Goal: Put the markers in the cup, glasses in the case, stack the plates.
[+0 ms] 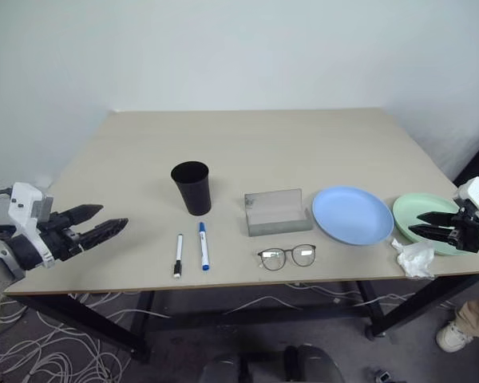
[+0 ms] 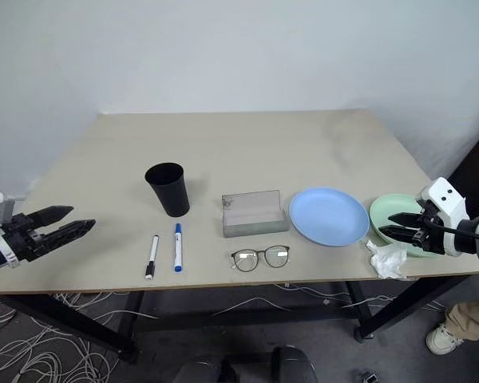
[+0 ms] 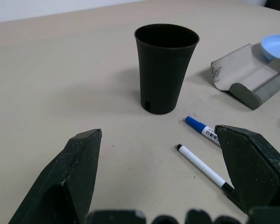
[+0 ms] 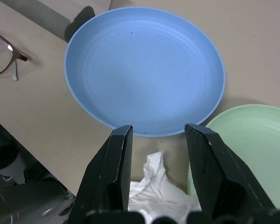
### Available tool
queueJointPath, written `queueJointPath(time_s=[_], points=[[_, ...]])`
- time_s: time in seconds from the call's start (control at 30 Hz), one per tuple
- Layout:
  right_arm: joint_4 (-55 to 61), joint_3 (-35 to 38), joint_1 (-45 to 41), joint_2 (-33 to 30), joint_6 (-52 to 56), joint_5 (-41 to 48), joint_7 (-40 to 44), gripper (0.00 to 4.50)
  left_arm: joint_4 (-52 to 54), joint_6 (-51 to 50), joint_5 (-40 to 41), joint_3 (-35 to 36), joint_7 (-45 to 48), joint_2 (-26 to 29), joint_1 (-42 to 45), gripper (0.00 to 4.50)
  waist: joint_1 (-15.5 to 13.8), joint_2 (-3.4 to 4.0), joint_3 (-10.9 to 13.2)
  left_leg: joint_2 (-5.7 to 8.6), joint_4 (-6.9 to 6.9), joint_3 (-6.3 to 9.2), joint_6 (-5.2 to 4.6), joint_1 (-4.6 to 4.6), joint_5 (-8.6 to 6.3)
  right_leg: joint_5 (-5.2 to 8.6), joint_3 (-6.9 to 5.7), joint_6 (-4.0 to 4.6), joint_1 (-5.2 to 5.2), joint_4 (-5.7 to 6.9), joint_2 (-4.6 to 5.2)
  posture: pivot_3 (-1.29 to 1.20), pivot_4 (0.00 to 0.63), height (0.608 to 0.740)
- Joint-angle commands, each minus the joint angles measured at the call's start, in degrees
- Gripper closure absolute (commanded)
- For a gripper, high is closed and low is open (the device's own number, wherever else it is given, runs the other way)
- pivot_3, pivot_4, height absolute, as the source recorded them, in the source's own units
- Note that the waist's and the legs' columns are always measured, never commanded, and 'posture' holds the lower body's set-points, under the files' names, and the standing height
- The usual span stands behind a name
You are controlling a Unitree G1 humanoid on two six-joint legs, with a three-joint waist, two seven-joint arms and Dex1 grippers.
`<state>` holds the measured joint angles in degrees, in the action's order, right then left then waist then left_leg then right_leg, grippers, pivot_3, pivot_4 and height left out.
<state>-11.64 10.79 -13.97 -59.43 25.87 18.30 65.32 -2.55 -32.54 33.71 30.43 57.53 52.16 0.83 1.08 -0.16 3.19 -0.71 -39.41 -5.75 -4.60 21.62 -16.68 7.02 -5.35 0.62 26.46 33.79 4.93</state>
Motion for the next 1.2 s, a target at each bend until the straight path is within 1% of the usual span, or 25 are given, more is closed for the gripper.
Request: queueJointPath(time_s=[0.03,0.23,0.37,0.53,0.63,0.8,1.0,1.2], points=[[1.2,0.9,-1.6,-0.2,-1.1,0.2,-0.1,2.58,2.0,0.1,0.8,2.3,0.0,1.5,0.5,0.39,0.0,0.00,0.0,0.00,0.00,0.00,0.00,0.00,0.00,0.00,-0.01,0.00,0.00,0.00,0.00,0.00,0.000,0.740],[1.2,1.0,-1.0,-0.2,-1.1,0.1,-0.3,2.58,2.8,-0.5,0.9,2.0,0.4,1.9,0.5,0.39,0.0,0.00,0.0,0.00,0.00,0.01,0.00,0.03,-0.01,0.00,-0.03,0.00,0.02,-0.01,0.01,0.00,0.000,0.740],[0.4,1.0,-1.9,-0.4,-1.6,-0.4,-0.5,2.58,3.6,-1.0,2.1,2.0,-0.3,0.6,1.2,0.39,0.0,0.01,0.0,0.00,0.00,0.01,0.00,0.03,-0.01,0.00,-0.03,0.00,0.02,-0.01,0.01,0.00,0.000,0.740],[-2.4,0.3,-3.6,-0.5,-3.5,-1.6,-0.9,2.58,4.9,0.0,1.5,-0.1,-1.4,-1.7,0.9,0.39,0.0,0.02,0.0,0.00,0.00,0.00,0.00,0.00,0.00,0.00,-0.03,0.00,0.00,-0.01,0.01,0.00,0.000,0.740],[-2.6,-0.3,-4.6,-0.5,-3.4,-1.5,0.2,2.58,6.9,-1.2,2.1,-0.2,-1.3,-1.4,0.8,0.39,0.0,0.01,0.0,0.00,0.00,-0.01,0.00,0.02,0.00,0.00,-0.03,0.00,0.01,0.00,0.01,0.00,0.000,0.740],[-5.5,-2.9,-7.4,0.7,-4.7,-3.8,-1.1,2.58,8.4,-1.2,2.2,-0.1,-0.6,-1.2,0.5,0.39,0.0,0.01,0.0,0.01,0.00,-0.04,0.00,0.02,-0.01,0.00,-0.02,0.00,0.02,-0.01,0.00,0.00,0.000,0.740],[-6.8,-4.3,-8.7,1.6,-4.7,-5.1,-2.1,2.58,12.9,-1.4,2.3,-2.1,-0.1,-2.3,-0.5,0.39,0.0,0.02,0.0,0.01,0.00,-0.03,0.00,0.02,0.00,0.00,-0.03,0.00,0.01,0.00,0.00,0.00,0.000,0.740],[-7.8,-7.2,-10.3,3.2,-3.5,-8.3,-5.2,2.58,13.8,1.2,1.6,-4.0,1.4,-2.0,1.1,0.39,0.0,0.01,0.0,0.01,0.00,-0.03,0.01,0.01,0.00,0.00,-0.03,0.00,0.00,0.00,-0.02,0.00,0.000,0.740]])
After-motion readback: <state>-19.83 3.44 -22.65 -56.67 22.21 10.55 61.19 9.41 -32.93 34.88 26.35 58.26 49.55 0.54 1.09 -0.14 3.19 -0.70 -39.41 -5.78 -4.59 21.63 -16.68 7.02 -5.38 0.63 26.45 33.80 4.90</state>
